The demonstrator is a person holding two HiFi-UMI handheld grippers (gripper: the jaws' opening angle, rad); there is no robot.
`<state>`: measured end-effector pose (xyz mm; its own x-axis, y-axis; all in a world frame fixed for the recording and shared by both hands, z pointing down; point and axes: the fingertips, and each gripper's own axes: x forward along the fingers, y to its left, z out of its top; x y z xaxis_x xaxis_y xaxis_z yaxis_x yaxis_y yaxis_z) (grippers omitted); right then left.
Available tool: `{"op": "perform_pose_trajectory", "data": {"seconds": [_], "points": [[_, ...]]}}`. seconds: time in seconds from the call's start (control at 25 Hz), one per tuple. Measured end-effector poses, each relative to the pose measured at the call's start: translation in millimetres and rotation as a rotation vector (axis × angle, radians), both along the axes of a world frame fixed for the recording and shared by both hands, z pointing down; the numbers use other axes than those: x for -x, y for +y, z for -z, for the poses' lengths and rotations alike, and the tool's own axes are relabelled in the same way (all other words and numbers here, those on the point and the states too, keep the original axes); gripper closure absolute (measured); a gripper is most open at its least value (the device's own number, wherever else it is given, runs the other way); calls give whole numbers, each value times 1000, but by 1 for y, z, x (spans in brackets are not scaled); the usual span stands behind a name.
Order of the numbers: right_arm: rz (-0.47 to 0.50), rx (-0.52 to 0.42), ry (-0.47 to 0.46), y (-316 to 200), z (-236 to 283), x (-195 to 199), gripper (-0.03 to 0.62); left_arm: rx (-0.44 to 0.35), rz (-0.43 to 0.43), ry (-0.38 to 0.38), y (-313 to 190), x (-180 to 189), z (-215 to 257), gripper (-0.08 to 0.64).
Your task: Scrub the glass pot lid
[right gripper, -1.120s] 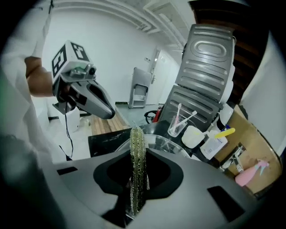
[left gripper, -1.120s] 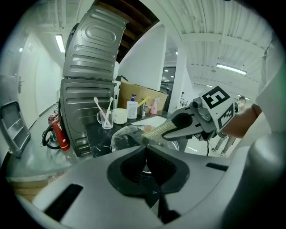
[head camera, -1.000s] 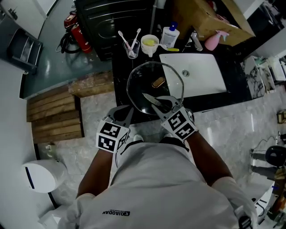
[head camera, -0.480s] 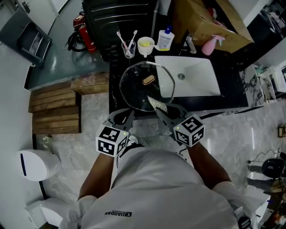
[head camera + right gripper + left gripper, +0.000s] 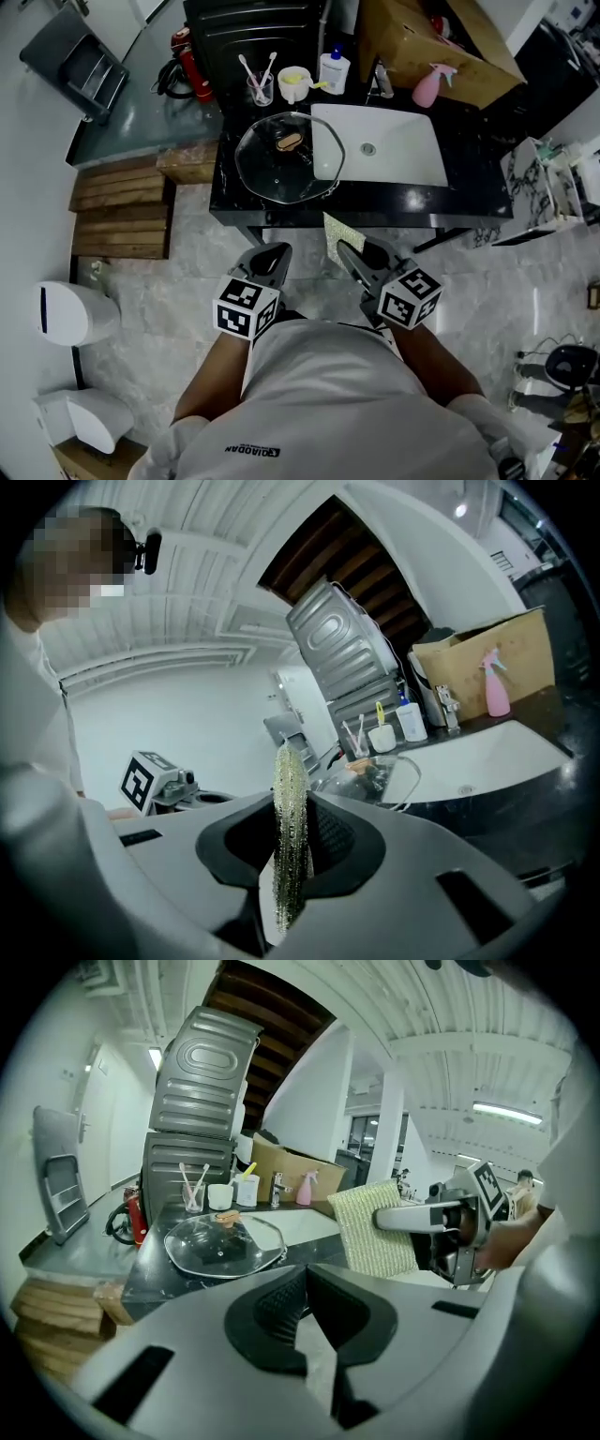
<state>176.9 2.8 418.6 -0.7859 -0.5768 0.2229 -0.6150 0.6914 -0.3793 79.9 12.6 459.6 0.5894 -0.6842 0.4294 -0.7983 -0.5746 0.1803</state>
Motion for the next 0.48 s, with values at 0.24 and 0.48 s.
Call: {"op": "perform_pose_trajectory", "data": {"seconds": [0.24,0.48], "points": [[-2,32,-23,36,-8,-26,512,-3,51,-8,48,-15,3,545],[-22,61,-31,52,-2,-39,512,-24,99,2,61,-4,25,545]]}}
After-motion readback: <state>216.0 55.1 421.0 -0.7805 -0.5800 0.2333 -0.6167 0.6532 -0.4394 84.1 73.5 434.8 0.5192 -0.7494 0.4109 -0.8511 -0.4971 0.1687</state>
